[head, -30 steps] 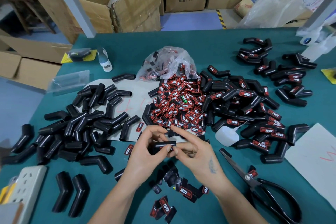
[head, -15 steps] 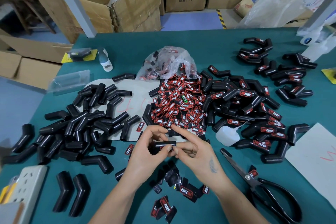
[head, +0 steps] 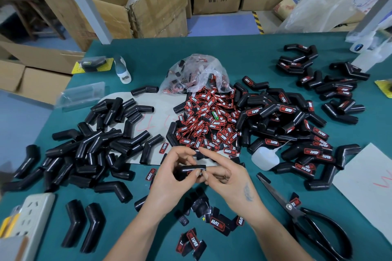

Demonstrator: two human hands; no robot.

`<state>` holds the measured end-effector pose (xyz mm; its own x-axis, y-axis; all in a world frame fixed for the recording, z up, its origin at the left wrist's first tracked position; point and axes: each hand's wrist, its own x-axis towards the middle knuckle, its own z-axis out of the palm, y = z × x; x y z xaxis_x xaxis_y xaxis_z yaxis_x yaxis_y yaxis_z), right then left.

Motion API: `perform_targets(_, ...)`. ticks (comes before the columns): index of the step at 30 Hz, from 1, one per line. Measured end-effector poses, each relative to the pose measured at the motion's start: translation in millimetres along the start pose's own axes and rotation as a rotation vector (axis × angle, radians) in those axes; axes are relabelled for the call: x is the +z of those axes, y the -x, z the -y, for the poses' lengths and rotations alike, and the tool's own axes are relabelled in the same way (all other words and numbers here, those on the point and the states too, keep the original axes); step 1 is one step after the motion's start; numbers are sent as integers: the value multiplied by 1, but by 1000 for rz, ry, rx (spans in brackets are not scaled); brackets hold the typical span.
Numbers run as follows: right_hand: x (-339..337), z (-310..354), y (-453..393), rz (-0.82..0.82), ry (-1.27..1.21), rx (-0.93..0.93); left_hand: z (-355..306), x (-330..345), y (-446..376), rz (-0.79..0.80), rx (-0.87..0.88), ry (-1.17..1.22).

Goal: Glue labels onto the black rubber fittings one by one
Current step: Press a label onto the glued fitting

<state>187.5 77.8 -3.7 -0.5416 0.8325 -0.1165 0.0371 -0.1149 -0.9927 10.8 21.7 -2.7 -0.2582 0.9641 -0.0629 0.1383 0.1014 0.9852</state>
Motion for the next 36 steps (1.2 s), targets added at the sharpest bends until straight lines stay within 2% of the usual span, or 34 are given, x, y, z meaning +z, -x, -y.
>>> perform_targets(24, 0, 4, -1, -1, -23, 25, -1, 3, 1, -3, 37, -25)
perform_targets(36, -2, 9, 0, -1, -88, 12, -7, -2, 0, 49, 35, -8)
